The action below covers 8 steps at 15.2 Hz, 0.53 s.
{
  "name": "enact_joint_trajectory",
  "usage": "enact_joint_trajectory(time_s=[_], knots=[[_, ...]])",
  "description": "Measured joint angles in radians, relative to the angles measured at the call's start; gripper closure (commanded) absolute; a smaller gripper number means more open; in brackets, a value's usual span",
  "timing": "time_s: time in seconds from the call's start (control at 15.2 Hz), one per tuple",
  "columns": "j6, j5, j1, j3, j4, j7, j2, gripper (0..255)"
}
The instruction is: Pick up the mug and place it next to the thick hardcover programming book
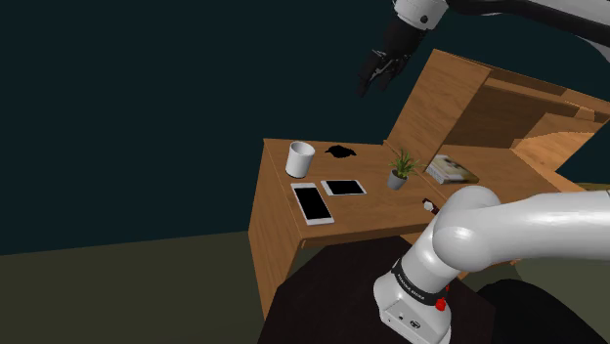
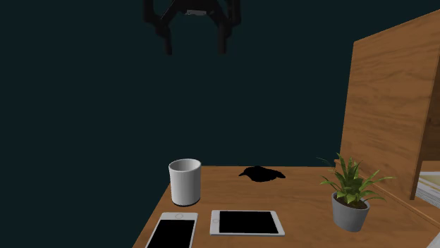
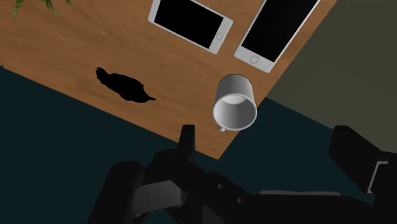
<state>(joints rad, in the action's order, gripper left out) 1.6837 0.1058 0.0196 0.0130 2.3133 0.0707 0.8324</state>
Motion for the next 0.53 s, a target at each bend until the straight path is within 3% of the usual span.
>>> enact_joint_trajectory(time_s=[0.53], knots=[[0.127,-0.01,0.0,0.002,0.024,0.026,-0.18,0]])
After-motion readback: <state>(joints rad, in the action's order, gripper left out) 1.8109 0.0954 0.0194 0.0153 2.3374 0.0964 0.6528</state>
